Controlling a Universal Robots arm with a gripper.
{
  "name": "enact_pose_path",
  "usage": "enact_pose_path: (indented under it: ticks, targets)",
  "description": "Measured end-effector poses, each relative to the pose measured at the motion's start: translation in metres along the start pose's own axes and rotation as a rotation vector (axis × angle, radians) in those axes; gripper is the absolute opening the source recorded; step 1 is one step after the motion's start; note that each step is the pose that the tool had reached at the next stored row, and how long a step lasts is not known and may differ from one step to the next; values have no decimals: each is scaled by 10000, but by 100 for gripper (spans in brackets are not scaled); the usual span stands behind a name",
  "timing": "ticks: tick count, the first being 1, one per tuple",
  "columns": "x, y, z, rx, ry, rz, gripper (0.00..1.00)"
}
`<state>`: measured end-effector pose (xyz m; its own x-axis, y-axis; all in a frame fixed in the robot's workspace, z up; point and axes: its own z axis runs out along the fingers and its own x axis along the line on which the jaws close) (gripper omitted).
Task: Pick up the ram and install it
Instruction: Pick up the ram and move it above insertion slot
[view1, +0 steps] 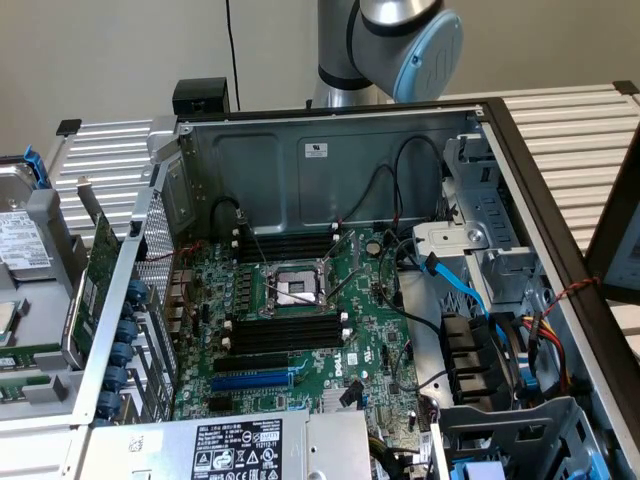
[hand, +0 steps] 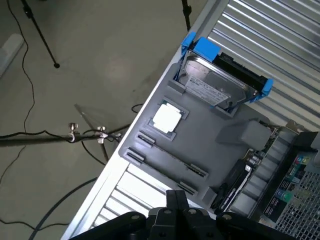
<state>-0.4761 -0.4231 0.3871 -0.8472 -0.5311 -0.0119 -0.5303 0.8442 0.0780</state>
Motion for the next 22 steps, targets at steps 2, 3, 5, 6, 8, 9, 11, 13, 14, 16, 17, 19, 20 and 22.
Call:
enact_pose_path:
  ticks: [2, 3, 5, 6, 8, 9, 11, 13, 14, 16, 17, 19, 20, 22]
  targets:
    - [0, 0, 2, -4, 27, -363, 10]
    - [0, 0, 3, -6, 40, -538, 10]
    - [0, 0, 4, -11, 70, -913, 10]
    - [0, 0, 5, -13, 84, -1091, 10]
    - [0, -1, 6, -18, 113, -1451, 10]
    - [0, -1, 7, -20, 126, -1630, 10]
    - [0, -1, 9, -24, 155, -1993, 10]
    - [0, -2, 11, -28, 184, -2364, 10]
    - [0, -2, 11, -31, 198, -2543, 10]
    - [0, -2, 14, -35, 227, -2902, 10]
    - [0, -1, 14, -37, 241, -3081, 10]
    - [0, -1, 17, -41, 269, -3450, 10]
    - [0, -2, 18, -44, 283, -3636, 10]
    - [0, -2, 20, -48, 311, -3994, 10]
